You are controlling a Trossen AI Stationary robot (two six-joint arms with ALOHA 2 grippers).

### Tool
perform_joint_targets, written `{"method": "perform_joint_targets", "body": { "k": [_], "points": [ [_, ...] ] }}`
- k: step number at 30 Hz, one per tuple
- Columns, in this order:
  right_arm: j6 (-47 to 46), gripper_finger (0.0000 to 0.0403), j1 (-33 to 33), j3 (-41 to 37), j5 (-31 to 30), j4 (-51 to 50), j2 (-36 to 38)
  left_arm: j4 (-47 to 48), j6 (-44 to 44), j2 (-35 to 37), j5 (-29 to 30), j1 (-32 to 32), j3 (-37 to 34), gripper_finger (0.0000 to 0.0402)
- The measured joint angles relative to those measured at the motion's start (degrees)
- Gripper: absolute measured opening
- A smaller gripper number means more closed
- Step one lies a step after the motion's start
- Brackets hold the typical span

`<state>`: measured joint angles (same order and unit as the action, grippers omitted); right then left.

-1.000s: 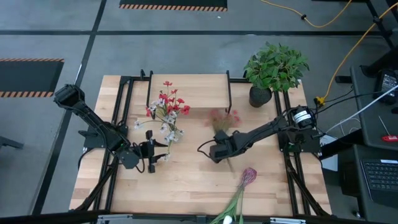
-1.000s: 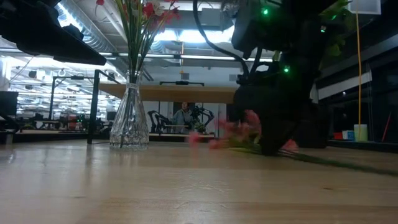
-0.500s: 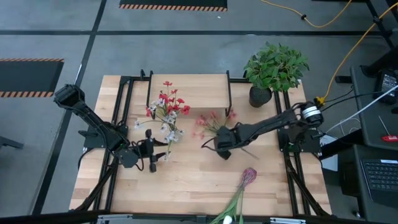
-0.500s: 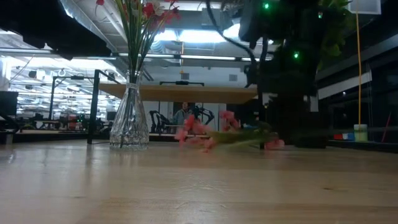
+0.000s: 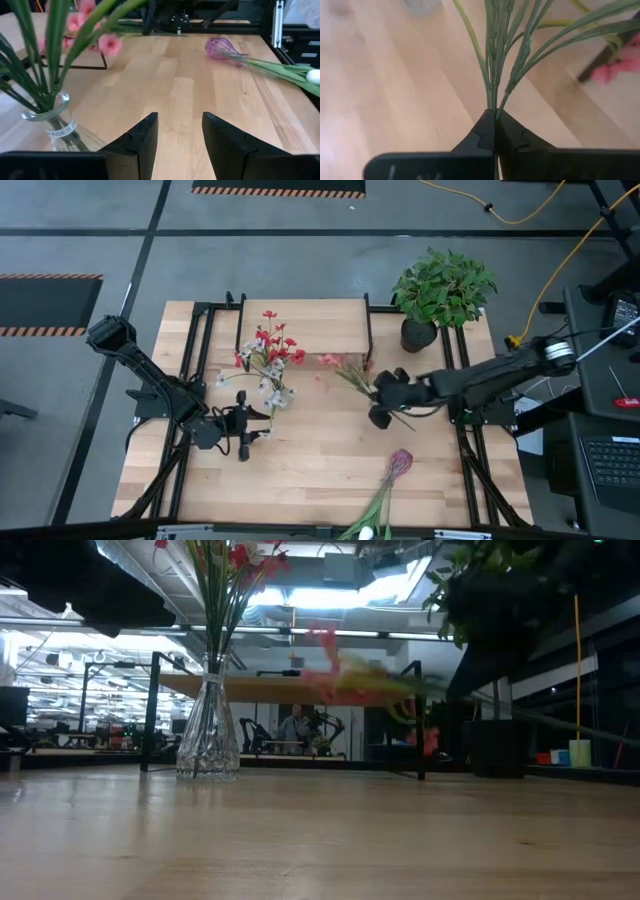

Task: Pick and place flowers into a vace then onto a shelf
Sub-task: Put the pink flowers into the transparent vase

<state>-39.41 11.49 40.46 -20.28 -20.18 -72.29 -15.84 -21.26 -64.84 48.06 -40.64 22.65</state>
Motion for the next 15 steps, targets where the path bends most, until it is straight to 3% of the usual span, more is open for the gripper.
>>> {"method": "perform_joint_targets", "body": {
  "k": [8,15],
  "points": [
    [12.0,0.0,0.0,-8.9,1.1,18.0,9.5,-4.0,1.5,0.0,0.9,0.0,0.0,0.0147],
    [23.1,0.0,0.0,-9.8,9.5,30.5,10.3,-4.1,1.5,0.0,3.1,0.0,0.0,0.0147]
  ]
}}
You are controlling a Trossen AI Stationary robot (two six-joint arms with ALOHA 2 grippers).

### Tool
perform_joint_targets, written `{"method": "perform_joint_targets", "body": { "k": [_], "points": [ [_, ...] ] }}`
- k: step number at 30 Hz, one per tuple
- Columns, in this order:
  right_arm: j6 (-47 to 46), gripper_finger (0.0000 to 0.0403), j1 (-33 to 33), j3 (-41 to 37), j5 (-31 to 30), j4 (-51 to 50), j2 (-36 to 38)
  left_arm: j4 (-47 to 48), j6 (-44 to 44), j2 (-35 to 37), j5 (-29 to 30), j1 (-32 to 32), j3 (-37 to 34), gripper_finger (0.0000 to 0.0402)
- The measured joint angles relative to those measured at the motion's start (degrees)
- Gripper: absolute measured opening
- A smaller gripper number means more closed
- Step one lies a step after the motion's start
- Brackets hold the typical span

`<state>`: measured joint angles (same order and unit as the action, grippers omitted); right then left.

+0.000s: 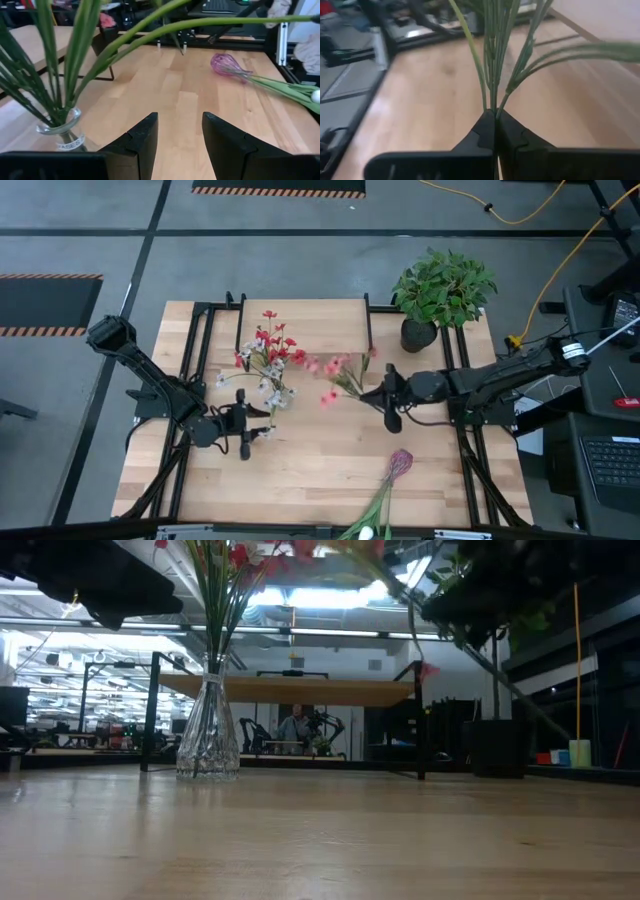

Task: Pick and place flowers into a vace then onto a shelf
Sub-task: Put the pink flowers into the transparent vase

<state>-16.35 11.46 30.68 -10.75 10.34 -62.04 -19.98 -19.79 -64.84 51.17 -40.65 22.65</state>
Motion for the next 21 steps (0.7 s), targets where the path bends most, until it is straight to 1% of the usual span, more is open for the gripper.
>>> {"method": "perform_joint_targets", "body": {
  "k": [2,4,8,12,15,21],
  "points": [
    [0.6,0.0,0.0,0.0,1.6,1.2,0.0,0.0,0.0,0.0,0.5,0.0,0.0,0.0147],
    [2.0,0.0,0.0,0.0,1.8,2.9,0.0,0.0,0.0,0.0,0.4,0.0,0.0,0.0147],
    [6.3,0.0,0.0,0.0,2.4,11.2,-0.8,0.0,0.0,0.0,0.3,0.0,0.0,0.0147],
    [12.1,0.0,0.0,0.0,5.5,22.5,-3.5,0.4,0.0,0.0,0.3,0.0,0.0,0.0147],
    [14.6,0.0,0.0,0.0,8.2,31.1,-6.9,0.5,0.0,0.0,0.2,0.0,0.0,0.0147],
    [19.8,0.0,-0.2,0.0,9.0,50.3,-16.0,0.5,0.0,0.0,0.2,0.0,0.0,0.0147]
  ]
}}
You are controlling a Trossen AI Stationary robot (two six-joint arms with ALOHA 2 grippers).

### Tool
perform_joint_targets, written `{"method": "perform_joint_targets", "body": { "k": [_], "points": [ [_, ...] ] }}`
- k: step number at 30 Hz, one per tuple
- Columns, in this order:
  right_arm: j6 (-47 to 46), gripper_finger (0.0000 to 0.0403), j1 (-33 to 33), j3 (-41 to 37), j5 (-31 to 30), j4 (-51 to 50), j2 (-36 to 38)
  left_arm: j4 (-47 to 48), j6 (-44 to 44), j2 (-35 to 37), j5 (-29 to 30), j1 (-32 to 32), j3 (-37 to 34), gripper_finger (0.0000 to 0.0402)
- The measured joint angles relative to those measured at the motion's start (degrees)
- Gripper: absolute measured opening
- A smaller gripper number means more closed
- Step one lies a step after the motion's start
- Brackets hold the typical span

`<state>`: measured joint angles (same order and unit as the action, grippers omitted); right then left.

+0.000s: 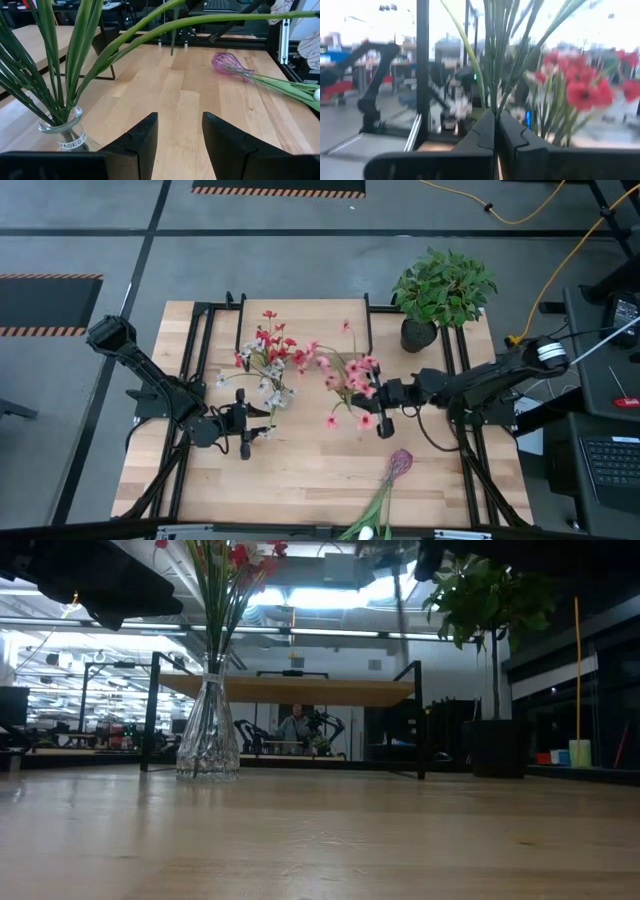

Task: Pick and place flowers into a vace then onto a shelf
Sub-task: Put the pink flowers into the transparent vase

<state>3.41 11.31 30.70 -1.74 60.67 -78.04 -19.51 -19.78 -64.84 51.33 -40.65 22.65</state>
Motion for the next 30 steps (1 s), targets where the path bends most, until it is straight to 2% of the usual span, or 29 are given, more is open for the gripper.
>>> {"method": "perform_joint_targets", "body": {
  "k": [3,6,11,14,19,22,26,30],
  "points": [
    [2.0,0.0,-0.4,0.0,0.7,10.2,-4.8,0.0,0.0,0.0,0.0,0.0,0.0,0.0147],
    [0.5,0.0,-2.7,0.1,5.0,16.2,-8.8,0.0,0.0,0.0,0.0,0.0,0.0,0.0147],
    [-4.6,0.0,-7.9,5.0,15.0,17.1,-13.6,0.0,0.0,0.0,0.0,0.0,0.0,0.0147],
    [-4.6,0.0,-10.3,9.2,20.7,17.2,-16.5,0.0,0.0,0.0,0.0,0.0,0.0,0.0147],
    [-3.8,0.0,-12.3,14.9,23.6,18.5,-22.3,0.0,0.0,0.0,0.0,0.0,0.0,0.0147],
    [-2.8,0.0,-12.3,17.9,26.3,23.5,-26.3,0.0,0.7,0.0,0.0,0.0,0.0,0.0147],
    [-2.1,0.0,-12.8,21.8,26.9,29.4,-32.4,0.0,1.0,0.0,0.0,0.0,0.0,0.0147],
    [-4.1,0.0,-14.1,26.8,29.5,29.6,-36.0,0.0,1.0,0.0,0.0,0.0,0.0,0.0147]
  ]
}}
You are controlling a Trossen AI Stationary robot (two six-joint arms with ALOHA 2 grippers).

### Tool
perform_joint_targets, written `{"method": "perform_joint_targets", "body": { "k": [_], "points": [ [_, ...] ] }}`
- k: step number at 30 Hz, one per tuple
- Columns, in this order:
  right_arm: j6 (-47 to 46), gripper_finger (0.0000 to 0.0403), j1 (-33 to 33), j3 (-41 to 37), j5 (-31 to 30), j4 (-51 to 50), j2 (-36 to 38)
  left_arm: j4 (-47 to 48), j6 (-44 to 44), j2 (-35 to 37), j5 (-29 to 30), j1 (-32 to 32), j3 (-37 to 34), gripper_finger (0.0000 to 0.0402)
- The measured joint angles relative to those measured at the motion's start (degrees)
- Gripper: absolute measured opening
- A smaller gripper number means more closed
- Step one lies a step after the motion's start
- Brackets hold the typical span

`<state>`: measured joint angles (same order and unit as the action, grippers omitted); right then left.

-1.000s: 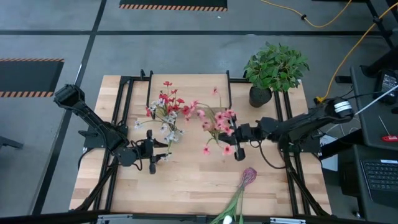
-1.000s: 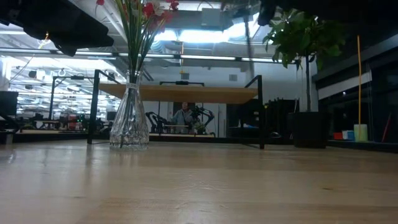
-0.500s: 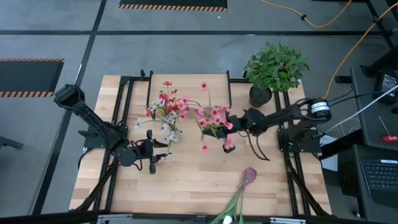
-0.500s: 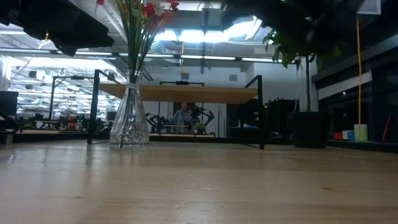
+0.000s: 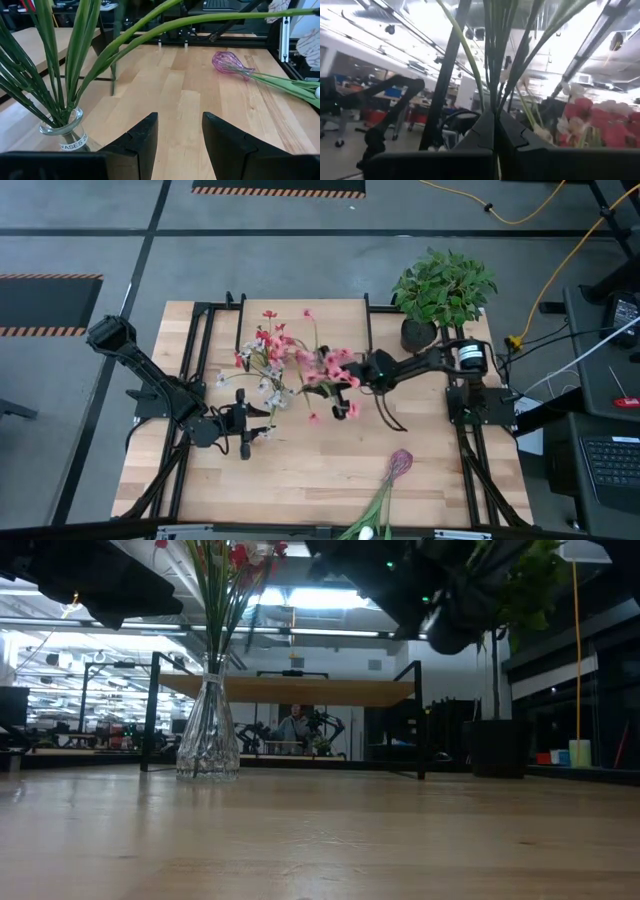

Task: Pick and place flowers into a vace then onto a shelf
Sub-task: Put the pink flowers into the transparent vase

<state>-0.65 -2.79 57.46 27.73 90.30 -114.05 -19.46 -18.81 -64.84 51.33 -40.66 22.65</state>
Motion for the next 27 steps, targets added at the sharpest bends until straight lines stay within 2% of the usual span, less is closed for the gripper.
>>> {"method": "perform_joint_targets", "body": {
  "k": [5,18,27],
  "points": [
    [-0.6,0.0,-0.6,5.3,4.4,-0.4,-1.7,0.0,0.0,0.0,0.0,0.0,0.0,0.0147],
    [2.2,0.0,-2.0,6.2,4.3,-1.0,-1.7,0.0,0.0,0.0,0.0,0.0,0.0,0.0147],
    [4.2,0.0,-2.1,9.3,3.4,-7.9,-1.7,0.0,0.0,0.0,0.0,0.0,0.0,0.0147]
  ]
}}
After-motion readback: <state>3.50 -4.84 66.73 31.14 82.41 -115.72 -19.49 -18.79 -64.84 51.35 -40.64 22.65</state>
